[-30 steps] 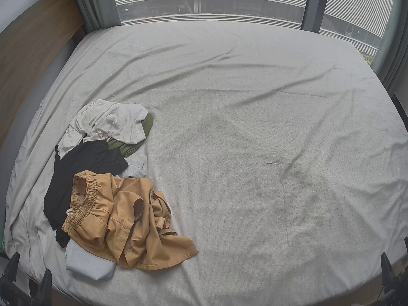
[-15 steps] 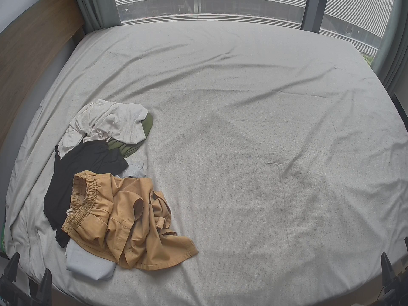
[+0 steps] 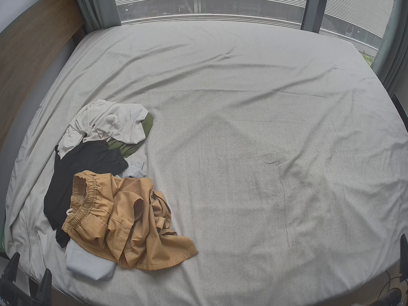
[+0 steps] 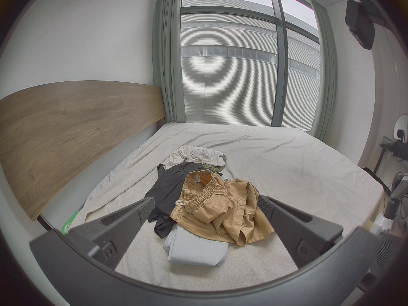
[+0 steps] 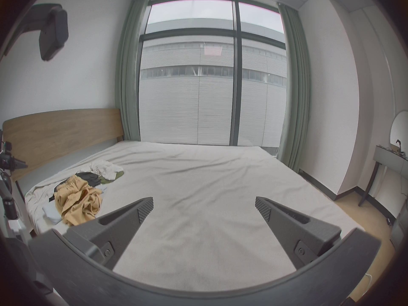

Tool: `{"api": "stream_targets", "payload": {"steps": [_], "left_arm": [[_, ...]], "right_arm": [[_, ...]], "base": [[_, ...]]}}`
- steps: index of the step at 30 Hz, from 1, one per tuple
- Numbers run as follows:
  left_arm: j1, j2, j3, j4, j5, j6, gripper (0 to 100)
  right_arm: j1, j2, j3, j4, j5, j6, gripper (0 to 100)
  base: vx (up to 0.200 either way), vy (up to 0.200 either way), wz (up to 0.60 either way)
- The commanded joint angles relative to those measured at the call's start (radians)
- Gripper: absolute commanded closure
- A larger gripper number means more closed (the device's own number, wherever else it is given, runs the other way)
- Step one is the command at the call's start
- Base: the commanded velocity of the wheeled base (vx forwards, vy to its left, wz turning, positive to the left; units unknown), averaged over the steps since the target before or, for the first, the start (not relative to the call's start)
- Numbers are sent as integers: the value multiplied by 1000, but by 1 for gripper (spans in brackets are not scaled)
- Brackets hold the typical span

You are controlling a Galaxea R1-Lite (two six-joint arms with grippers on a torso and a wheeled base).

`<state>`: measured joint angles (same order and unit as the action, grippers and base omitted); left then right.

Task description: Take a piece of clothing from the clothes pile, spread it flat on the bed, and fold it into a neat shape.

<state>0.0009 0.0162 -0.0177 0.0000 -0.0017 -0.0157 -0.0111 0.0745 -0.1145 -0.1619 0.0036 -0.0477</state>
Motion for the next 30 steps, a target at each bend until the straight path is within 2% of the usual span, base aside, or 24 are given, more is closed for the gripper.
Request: {"api": "stream_targets", "payload": {"steps": [1,7,12,15,17,24,30], "left_arm": [[1,-16,18,0,0,-1,0],[1,-16,18,0,0,-1,0],[1,-16,18,0,0,0,0],[1,-16,18,0,-1,0,0],[1,-16,18,0,-3,2,0],[1,-16,18,0,-1,0,0],[1,-16,18,0,-1,0,0]], "right_arm": [[48,269,-131,-34,36,17,0],[85,352,-162,-36,127,195,0],[92,438,-241,-42,139,230,0],[111,492,-303,-34,191,298,0],[115,541,-330,-36,203,331,0],[137,697,-384,-36,231,342,0],[223,811,-410,-47,231,362,0]], "base": [[0,0,0],[0,0,0],[0,0,0],[0,0,0],[0,0,0],[0,0,0],[0,0,0]]}}
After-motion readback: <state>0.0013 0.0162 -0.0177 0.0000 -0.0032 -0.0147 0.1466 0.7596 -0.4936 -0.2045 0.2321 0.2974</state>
